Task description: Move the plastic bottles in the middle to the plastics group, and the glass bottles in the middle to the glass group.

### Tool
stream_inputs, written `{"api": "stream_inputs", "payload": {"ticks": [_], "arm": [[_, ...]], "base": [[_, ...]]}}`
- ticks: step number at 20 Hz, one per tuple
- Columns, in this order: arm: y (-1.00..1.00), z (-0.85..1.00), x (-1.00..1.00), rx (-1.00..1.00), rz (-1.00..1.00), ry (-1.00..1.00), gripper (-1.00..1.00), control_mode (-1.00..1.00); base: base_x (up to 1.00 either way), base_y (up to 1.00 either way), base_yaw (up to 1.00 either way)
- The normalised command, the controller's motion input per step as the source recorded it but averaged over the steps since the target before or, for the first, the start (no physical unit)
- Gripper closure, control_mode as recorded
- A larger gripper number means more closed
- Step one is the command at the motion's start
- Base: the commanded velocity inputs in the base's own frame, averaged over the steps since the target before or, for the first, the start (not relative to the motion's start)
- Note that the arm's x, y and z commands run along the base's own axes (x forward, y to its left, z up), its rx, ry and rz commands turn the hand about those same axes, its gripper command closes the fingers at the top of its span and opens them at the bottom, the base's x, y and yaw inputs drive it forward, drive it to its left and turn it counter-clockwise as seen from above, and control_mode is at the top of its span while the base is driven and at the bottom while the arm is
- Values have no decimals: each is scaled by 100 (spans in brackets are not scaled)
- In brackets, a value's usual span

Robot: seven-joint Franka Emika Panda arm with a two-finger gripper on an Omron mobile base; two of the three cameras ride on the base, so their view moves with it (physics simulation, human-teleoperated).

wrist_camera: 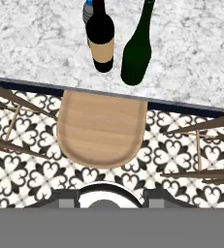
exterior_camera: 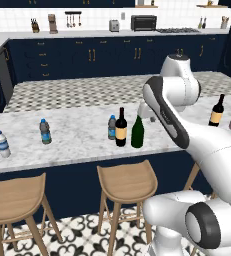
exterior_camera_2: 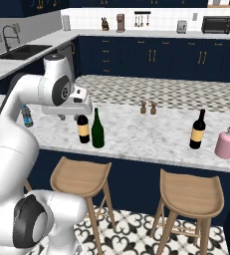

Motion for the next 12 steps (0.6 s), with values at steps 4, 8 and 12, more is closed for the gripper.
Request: {"api": "stream_inputs", "payload": {"ticks": [4,8,12], "arm": [[0,0,0,0,-2,-5,-100,-100],[0,2,-3,0,-5,-27,-100,-100],[0,2,0,0,-3,-20,-100,-100]], "base": [[0,0,0],[0,0,0],[0,0,0]]}}
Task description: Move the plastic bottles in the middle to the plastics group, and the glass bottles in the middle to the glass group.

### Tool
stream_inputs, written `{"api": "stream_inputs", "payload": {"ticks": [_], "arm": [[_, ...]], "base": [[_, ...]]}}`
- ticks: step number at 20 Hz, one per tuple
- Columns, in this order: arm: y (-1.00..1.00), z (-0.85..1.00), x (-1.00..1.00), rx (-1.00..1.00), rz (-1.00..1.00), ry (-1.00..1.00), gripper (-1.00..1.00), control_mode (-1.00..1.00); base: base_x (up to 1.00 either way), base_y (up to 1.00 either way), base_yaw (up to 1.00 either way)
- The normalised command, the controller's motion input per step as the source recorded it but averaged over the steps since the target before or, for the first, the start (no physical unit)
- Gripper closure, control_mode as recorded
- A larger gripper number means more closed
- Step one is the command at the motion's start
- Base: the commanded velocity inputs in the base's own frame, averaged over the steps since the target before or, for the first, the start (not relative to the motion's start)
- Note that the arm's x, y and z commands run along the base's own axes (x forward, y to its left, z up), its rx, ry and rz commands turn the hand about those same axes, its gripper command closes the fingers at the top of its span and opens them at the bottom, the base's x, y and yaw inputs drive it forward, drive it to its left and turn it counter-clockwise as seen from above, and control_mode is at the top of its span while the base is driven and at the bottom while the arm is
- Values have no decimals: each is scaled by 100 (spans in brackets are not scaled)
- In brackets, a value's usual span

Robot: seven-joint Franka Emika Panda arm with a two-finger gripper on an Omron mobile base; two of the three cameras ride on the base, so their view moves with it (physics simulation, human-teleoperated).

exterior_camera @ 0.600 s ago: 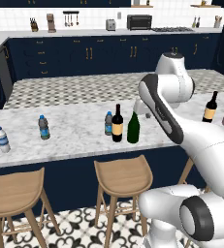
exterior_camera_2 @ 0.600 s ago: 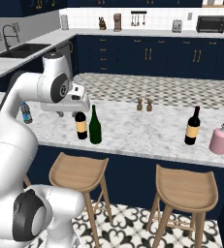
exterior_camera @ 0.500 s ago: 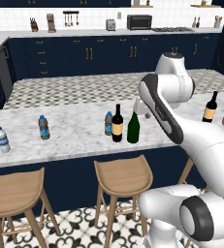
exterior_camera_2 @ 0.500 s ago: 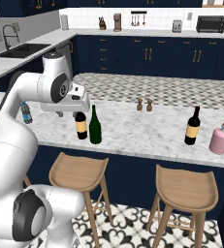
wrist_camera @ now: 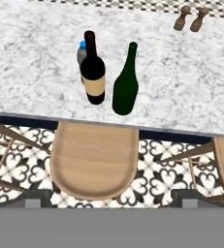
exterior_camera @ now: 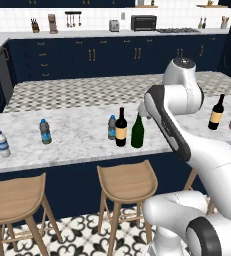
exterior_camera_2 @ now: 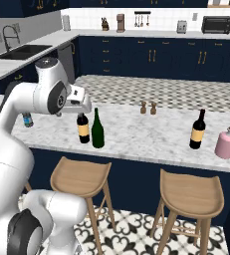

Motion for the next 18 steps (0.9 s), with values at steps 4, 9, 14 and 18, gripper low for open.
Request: {"api": "stream_inputs", "payload": {"ticks": [4,9,14,18], "arm": [[0,0,12,0,-3,-16,-100,-100],[0,2,42,0,0,-3,-100,-100],[-2,0,57,0,0,2,-100,-100],[-11,-2,57,0,0,1,-100,-100]], "base": [[0,0,0],[0,0,0],[0,0,0],[0,0,0]]}}
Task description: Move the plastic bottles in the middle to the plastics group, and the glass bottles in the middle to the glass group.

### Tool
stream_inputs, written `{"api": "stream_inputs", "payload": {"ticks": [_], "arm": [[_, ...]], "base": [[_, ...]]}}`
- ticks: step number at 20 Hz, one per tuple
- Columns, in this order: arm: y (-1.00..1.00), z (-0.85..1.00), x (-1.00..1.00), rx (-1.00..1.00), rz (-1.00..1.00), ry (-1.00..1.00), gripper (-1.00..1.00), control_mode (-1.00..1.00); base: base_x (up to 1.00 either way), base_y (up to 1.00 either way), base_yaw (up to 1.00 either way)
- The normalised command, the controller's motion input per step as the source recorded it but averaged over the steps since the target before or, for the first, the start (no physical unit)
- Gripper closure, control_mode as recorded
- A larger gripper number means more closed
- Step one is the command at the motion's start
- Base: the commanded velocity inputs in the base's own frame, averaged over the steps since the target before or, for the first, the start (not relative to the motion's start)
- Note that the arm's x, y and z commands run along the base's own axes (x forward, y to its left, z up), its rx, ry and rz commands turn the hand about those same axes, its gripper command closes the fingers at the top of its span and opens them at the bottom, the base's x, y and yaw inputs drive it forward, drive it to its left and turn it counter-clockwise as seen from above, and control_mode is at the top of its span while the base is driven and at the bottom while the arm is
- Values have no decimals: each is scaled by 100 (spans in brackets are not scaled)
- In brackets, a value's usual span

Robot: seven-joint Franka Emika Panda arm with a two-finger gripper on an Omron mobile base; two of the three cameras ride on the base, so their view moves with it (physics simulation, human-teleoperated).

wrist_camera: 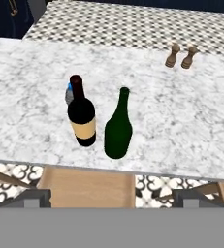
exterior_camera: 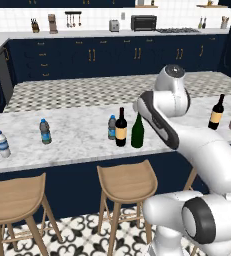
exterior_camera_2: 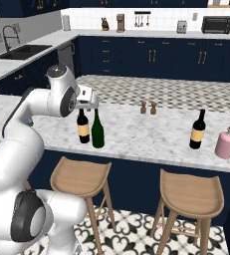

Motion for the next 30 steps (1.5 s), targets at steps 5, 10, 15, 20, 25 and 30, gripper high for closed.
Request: {"api": "stream_inputs", "payload": {"ticks": [5,10,15,20,25,30], "arm": [[-6,-23,48,0,0,0,-100,-100],[0,-34,36,0,0,0,-100,-100],[0,-40,12,0,0,0,-100,-100],[-3,-32,0,0,0,6,-100,-100],[-1,-5,11,0,-1,4,-100,-100],[0,-7,23,0,-2,0,-100,-100]], "base": [[0,0,0],[0,0,0],[0,0,0],[0,0,0],[0,0,0],[0,0,0]]}}
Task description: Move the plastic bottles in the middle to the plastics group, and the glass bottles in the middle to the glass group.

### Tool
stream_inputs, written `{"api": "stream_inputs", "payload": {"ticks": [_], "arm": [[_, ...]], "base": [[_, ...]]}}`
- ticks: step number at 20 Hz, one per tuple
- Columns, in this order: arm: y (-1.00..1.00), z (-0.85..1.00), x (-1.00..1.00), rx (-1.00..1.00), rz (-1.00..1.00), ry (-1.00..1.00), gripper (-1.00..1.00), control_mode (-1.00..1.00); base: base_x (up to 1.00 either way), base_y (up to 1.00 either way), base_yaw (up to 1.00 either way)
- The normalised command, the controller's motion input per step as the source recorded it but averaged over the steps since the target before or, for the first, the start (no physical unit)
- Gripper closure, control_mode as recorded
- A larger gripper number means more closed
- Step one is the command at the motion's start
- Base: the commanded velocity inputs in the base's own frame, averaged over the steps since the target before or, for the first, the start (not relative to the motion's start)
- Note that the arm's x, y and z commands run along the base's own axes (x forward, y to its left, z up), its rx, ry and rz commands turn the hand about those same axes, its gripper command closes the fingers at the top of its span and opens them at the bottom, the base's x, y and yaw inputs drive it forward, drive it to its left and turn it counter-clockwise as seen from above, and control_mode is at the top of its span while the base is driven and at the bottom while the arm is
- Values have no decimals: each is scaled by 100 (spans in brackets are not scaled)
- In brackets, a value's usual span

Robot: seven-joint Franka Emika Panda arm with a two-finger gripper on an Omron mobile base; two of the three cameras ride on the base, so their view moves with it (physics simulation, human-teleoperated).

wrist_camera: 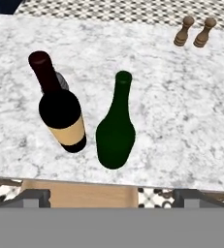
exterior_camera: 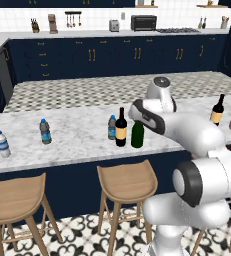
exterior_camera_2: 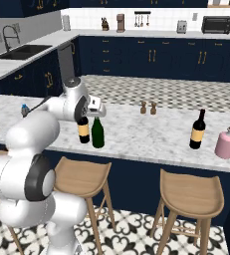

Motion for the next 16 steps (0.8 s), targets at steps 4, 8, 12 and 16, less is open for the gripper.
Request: {"api": "stream_inputs", "payload": {"ticks": [4,8,12,16], "arm": [[0,-18,29,1,-1,0,-100,-100],[0,-29,36,7,0,0,-100,-100],[-1,-29,34,9,0,-1,-100,-100],[-4,-5,23,1,0,-1,-100,-100]], "base": [[0,0,0],[0,0,0],[0,0,0],[0,0,0]]}}
